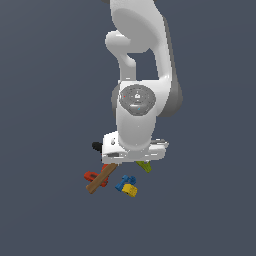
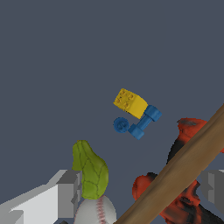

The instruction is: Pick up a designated object from a clutter of objects.

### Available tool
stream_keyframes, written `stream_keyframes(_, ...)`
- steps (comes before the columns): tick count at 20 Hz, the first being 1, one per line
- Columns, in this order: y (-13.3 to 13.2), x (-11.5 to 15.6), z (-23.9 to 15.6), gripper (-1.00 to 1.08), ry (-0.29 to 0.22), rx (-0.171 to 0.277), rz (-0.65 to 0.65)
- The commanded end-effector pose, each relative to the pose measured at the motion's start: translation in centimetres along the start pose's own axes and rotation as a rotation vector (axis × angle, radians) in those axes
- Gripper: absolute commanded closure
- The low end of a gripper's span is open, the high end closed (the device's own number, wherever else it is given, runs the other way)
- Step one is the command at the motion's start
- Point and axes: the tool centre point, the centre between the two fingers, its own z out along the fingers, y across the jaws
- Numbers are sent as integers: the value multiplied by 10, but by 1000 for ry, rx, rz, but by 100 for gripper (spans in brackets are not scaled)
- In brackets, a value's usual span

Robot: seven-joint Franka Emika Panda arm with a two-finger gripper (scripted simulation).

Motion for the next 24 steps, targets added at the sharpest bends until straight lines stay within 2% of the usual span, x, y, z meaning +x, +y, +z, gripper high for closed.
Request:
stream_keyframes(1, 0, 7, 20, -92, 1, 1, -8)
stream_keyframes(9, -2, 19, 62, -92, -1, 2, -22)
stream_keyframes(19, -2, 20, 75, -92, -3, 3, -25)
stream_keyframes(24, -2, 20, 95, -92, -2, 3, -25)
